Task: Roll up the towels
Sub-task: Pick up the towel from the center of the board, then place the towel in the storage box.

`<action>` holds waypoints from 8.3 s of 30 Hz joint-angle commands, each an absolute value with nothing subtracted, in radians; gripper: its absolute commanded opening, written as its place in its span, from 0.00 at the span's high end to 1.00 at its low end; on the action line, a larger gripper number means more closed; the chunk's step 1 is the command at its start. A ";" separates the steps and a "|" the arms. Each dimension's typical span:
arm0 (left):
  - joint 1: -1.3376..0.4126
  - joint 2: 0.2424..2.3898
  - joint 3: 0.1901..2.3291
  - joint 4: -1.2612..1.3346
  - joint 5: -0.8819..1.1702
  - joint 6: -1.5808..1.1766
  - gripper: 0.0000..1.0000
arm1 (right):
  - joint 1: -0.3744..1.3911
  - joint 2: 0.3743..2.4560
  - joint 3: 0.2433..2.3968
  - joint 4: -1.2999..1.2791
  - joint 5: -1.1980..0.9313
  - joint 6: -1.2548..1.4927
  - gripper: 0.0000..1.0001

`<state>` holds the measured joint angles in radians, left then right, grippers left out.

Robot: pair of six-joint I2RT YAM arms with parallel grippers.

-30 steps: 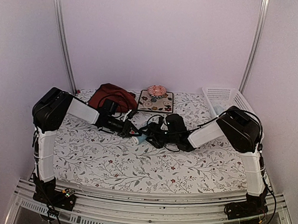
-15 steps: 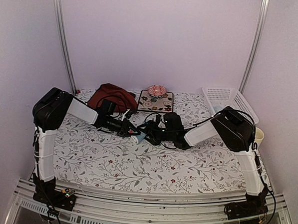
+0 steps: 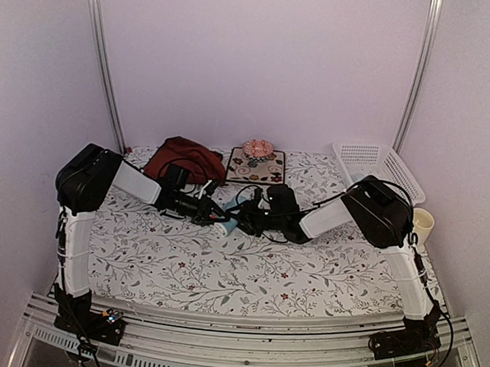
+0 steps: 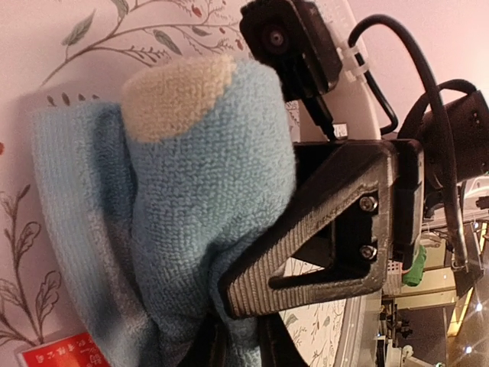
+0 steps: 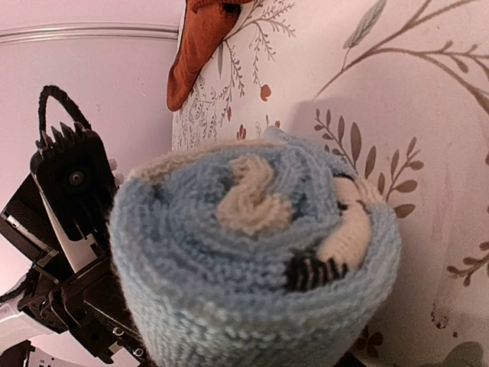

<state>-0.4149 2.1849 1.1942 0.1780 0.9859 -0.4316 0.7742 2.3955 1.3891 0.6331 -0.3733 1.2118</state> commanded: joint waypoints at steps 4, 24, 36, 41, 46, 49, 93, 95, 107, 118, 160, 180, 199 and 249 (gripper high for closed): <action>-0.425 2.215 1.191 0.054 1.016 -0.357 0.74 | 0.760 2.460 1.408 0.558 -0.374 1.155 0.73; -0.338 1.907 1.227 -0.102 0.899 -0.160 0.52 | 0.703 2.276 1.420 0.464 -0.416 0.965 0.92; -0.291 1.853 1.197 -0.208 0.865 -0.002 0.51 | 0.597 1.970 1.454 -0.022 -0.492 0.567 0.92; -0.290 1.873 1.180 -0.248 0.881 0.045 0.51 | 0.536 1.812 1.477 -0.248 -0.409 0.385 0.91; -0.292 1.875 1.163 -0.258 0.901 0.059 0.51 | 0.417 1.626 1.405 -0.335 -0.240 0.325 0.89; -0.292 1.875 1.162 -0.270 0.902 0.068 0.51 | 0.341 1.556 1.376 -0.373 -0.187 0.297 0.89; -0.298 1.957 1.157 -0.256 0.940 0.077 0.51 | 0.200 1.916 1.488 -0.462 -0.368 0.120 0.92; -0.298 1.957 1.160 -0.256 0.942 0.077 0.51 | 0.205 1.937 1.512 -0.447 -0.414 0.130 0.92; -0.298 2.001 1.162 -0.265 0.953 0.082 0.51 | 0.147 1.846 1.456 -0.419 -0.446 0.198 0.92; -0.303 1.980 1.146 -0.267 0.978 0.087 0.51 | -0.003 1.666 1.352 -0.487 -0.588 0.208 0.92; -0.318 2.029 1.121 -0.269 1.034 0.088 0.51 | -0.159 1.867 1.442 -0.726 -0.684 0.240 0.85; -0.319 2.051 1.130 -0.276 1.029 0.093 0.51 | -0.165 1.979 1.552 -0.798 -0.661 0.176 0.86; -0.328 2.058 1.131 -0.281 1.035 0.096 0.51 | -0.174 1.941 1.578 -0.928 -0.529 0.163 0.85; -0.329 2.092 1.143 -0.284 1.027 0.090 0.51 | -0.074 2.131 1.862 -1.080 -0.210 0.243 0.57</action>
